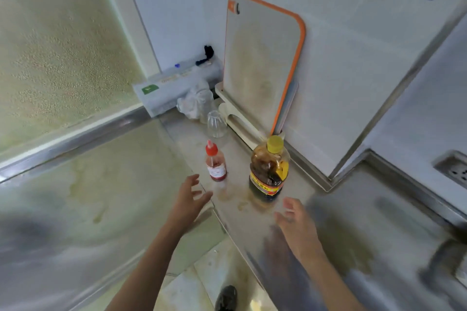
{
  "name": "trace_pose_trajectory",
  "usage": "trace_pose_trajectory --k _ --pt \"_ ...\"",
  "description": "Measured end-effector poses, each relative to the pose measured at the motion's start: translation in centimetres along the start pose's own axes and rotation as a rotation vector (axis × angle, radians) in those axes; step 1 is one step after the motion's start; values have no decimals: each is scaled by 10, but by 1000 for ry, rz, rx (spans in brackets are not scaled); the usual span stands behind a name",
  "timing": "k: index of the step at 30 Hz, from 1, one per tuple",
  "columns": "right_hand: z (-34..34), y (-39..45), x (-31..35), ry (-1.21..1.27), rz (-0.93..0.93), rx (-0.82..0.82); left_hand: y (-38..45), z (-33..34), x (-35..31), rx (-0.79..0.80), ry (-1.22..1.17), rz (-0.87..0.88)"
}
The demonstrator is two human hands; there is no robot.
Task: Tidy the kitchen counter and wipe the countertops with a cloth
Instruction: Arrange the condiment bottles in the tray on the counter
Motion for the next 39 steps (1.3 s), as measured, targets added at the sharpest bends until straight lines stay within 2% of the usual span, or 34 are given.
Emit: trace_pose_trajectory --k 3,8,13,17,26,28,33,35,39 --pt "13 15 16 77 72 -188 39 -20 -2 -12 27 3" --pt "19 30 44 111 35 -381 90 -25 -4 116 121 56" --pt "12 54 52 71 -27 -325 117 -17 2 230 131 28" --pt "5 68 51 31 23 -377 126 -12 11 199 114 26" --pt "3 70 46 43 126 -220 116 -1 -3 159 47 132" --pt "-1 62 45 143 129 -202 111 1 -14 189 51 169" --pt "-16 29 36 705 25 -133 90 21 -45 332 70 272" --pt "-24 13 31 781 50 -233 83 35 -55 387 65 298" --pt "-46 -25 15 824 167 -574 61 75 -79 532 65 363"
Point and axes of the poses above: each hand's wrist, its own y-axis towards the middle knuckle, its own z-axis out of the palm, x = y × z, the point moved 1 cm from there along y, towards the middle knuckle, and after that the axes turned 9 degrees about x, right-handed, at the moved point
